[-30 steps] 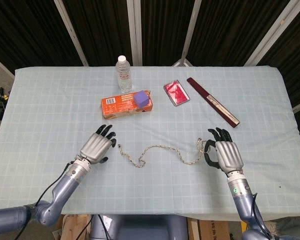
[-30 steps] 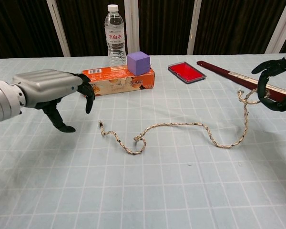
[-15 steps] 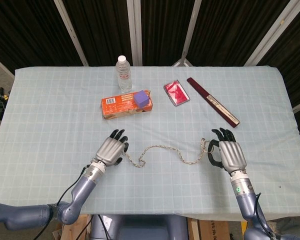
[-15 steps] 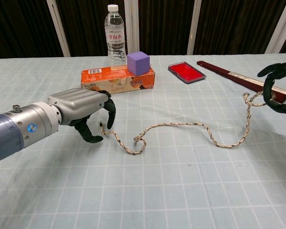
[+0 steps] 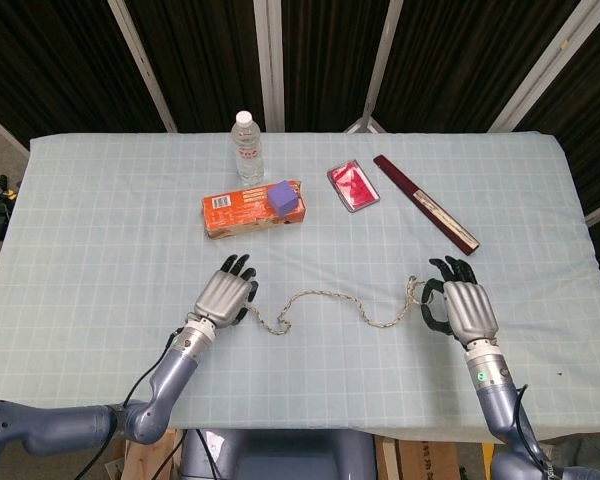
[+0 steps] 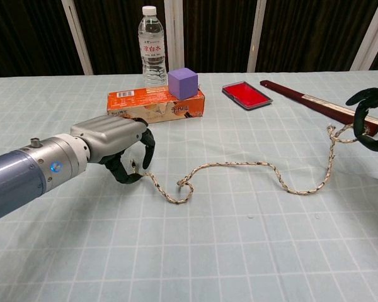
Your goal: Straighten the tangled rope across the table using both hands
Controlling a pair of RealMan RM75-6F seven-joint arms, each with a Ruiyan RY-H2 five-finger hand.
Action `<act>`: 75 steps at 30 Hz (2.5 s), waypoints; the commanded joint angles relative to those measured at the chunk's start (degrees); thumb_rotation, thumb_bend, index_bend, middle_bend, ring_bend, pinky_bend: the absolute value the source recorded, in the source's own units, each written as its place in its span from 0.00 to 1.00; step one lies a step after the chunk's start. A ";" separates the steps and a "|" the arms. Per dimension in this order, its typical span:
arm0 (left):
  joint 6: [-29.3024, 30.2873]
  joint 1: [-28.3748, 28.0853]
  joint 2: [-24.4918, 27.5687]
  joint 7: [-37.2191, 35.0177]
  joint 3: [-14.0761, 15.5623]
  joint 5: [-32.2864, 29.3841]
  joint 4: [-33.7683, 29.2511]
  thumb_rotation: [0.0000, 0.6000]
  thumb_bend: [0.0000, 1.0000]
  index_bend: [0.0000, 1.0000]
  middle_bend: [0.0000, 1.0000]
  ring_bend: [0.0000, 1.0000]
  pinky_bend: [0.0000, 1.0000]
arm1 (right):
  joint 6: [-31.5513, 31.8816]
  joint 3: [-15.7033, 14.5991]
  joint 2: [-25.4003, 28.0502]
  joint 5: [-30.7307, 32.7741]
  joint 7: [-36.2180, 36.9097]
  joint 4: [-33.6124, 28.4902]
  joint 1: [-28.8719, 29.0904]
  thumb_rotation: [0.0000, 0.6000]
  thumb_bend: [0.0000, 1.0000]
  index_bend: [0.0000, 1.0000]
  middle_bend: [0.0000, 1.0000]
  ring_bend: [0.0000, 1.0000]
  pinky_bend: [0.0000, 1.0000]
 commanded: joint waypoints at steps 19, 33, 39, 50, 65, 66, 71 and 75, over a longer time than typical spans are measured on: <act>0.55 -0.42 -0.41 -1.14 1.57 -0.92 0.77 1.00 0.45 0.54 0.23 0.05 0.09 | 0.31 -0.14 -0.19 0.28 -0.61 -0.20 0.00 1.00 0.52 0.67 0.17 0.00 0.00; 0.97 -0.87 -1.44 -1.54 1.78 -1.17 1.61 1.00 0.51 0.55 0.24 0.05 0.09 | 0.39 -0.33 -0.14 -0.04 -0.60 -0.07 -0.07 1.00 0.51 0.67 0.17 0.00 0.00; 1.03 -0.85 -1.64 -2.03 1.92 -1.24 1.91 1.00 0.52 0.56 0.24 0.05 0.09 | 0.60 -0.33 -0.09 -0.03 -0.73 -0.18 -0.14 1.00 0.52 0.67 0.17 0.00 0.00; 1.62 -0.50 -1.72 -3.31 2.32 -0.18 2.30 1.00 0.55 0.60 0.26 0.05 0.09 | 0.57 -0.46 -0.03 -0.06 -0.64 0.08 -0.27 1.00 0.52 0.68 0.17 0.00 0.00; 6.91 2.34 6.62 -3.62 2.82 3.36 -6.43 1.00 0.56 0.65 0.27 0.06 0.09 | 2.26 -0.15 4.35 -0.95 0.33 -2.62 -1.80 1.00 0.51 0.70 0.18 0.00 0.00; 7.12 2.57 7.30 -3.69 2.89 3.47 -7.05 1.00 0.56 0.65 0.27 0.06 0.09 | 2.39 -0.18 4.68 -1.08 0.38 -2.82 -1.93 1.00 0.52 0.70 0.18 0.00 0.00; 9.17 4.37 12.14 -4.84 2.89 4.26 -10.93 1.00 0.57 0.65 0.27 0.06 0.09 | 3.22 -0.69 6.77 -2.20 0.91 -4.13 -2.97 1.00 0.51 0.71 0.18 0.00 0.00; 10.75 5.94 15.96 -6.20 3.12 5.39 -13.47 1.00 0.58 0.65 0.27 0.06 0.09 | 3.70 -1.06 8.06 -2.84 1.51 -4.52 -3.75 1.00 0.52 0.72 0.18 0.00 0.00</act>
